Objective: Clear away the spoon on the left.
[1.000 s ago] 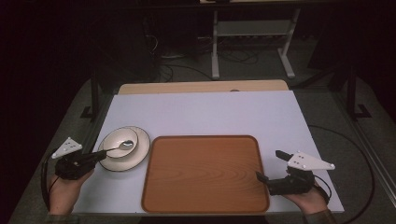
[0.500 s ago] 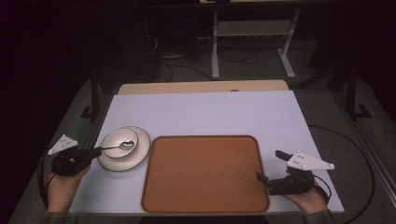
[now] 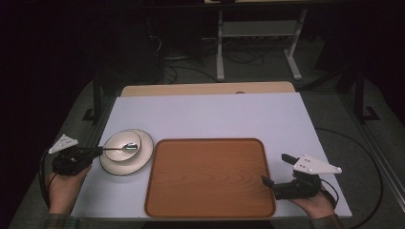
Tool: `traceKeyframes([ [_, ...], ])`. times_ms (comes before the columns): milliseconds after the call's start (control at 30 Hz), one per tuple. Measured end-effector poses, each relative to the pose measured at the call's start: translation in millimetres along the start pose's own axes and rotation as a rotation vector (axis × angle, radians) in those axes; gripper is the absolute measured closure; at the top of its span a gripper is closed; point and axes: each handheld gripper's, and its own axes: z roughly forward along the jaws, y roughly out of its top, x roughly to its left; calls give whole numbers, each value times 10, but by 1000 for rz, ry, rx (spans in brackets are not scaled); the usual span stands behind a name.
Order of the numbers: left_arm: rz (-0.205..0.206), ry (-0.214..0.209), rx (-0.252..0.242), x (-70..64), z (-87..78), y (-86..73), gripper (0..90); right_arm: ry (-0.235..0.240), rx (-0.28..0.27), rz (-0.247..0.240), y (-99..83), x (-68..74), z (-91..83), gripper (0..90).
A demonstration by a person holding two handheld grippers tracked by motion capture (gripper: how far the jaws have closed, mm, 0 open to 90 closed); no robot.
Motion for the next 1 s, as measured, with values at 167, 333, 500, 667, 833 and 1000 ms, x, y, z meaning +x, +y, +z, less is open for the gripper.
traceKeyframes([
  [167,5,7,-1,25,36,14,894,-2,2,0,1,2,2,0],
  [333,3,16,-7,47,82,38,894,-7,-6,5,4,0,-10,0],
  [500,8,26,-1,68,134,72,894,-7,-5,7,-4,-2,-16,0],
  [667,11,29,0,94,185,105,894,-9,-10,10,0,0,-22,0],
  [833,5,34,-3,116,247,142,894,-6,-4,8,-2,3,-9,0],
  [1000,-3,36,-4,133,315,175,895,-10,-9,11,-4,-3,-19,0],
])
